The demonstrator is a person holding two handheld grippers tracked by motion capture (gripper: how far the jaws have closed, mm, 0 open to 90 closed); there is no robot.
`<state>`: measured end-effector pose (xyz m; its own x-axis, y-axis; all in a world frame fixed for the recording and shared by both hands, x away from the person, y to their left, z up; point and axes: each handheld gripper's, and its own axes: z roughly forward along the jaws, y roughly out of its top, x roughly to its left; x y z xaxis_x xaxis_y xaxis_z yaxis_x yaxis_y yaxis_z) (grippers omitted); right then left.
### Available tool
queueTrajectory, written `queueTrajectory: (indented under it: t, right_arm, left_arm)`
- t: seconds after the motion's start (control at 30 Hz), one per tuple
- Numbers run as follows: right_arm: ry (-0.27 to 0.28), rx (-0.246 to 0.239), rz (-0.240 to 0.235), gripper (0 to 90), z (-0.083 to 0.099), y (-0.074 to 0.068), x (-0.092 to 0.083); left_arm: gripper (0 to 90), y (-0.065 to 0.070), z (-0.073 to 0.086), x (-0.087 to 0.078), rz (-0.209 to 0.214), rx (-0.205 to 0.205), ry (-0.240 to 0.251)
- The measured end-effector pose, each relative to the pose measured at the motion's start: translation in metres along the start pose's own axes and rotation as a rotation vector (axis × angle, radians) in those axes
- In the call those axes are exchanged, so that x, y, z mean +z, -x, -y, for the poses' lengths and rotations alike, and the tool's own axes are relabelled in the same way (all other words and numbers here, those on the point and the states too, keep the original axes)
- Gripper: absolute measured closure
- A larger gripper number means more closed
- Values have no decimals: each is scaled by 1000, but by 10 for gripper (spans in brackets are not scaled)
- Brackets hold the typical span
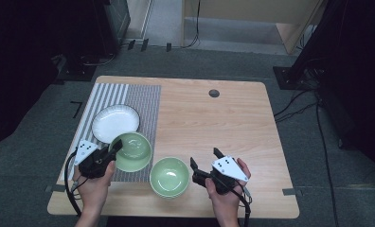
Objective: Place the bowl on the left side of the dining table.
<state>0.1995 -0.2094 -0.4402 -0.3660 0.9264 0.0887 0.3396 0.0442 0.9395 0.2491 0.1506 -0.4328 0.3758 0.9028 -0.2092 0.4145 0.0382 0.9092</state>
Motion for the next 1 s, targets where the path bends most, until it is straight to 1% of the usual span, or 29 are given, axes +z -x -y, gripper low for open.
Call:
queueTrajectory:
  t: [0.07,0.1,0.3,0.6,0.63,0.77,0.83,0.87,0.9,0.93,0.97,1.0]
  right_arm:
    - [-7,-1,7,164,2,4,1]
    - [-12,8,9,164,3,5,2]
    - [-24,8,26,167,9,13,4]
    - [-48,14,49,168,16,23,8]
    - [-53,14,56,169,19,26,9]
    - [-65,21,65,169,23,30,11]
    - [-73,23,74,170,27,35,12]
    - [-73,23,74,170,27,35,12]
    - [-81,25,76,170,29,38,13]
    - [-81,25,76,170,29,38,13]
    - [-86,23,81,170,32,42,14]
    - [-86,23,81,170,32,42,14]
  left_arm:
    - [831,-4,0,0,-10,-9,1]
    - [831,-6,1,0,-13,-11,1]
    - [831,-13,2,1,-27,-20,-7]
    - [831,-21,6,3,-44,-35,-17]
    - [831,-23,7,4,-49,-38,-20]
    - [831,-26,8,6,-56,-43,-23]
    - [831,-28,9,7,-64,-45,-27]
    - [831,-28,9,7,-64,-45,-27]
    - [831,-30,10,7,-69,-52,-24]
    - [831,-30,10,7,-69,-52,-24]
    - [831,-32,10,7,-74,-56,-24]
    - [831,-32,10,7,-74,-56,-24]
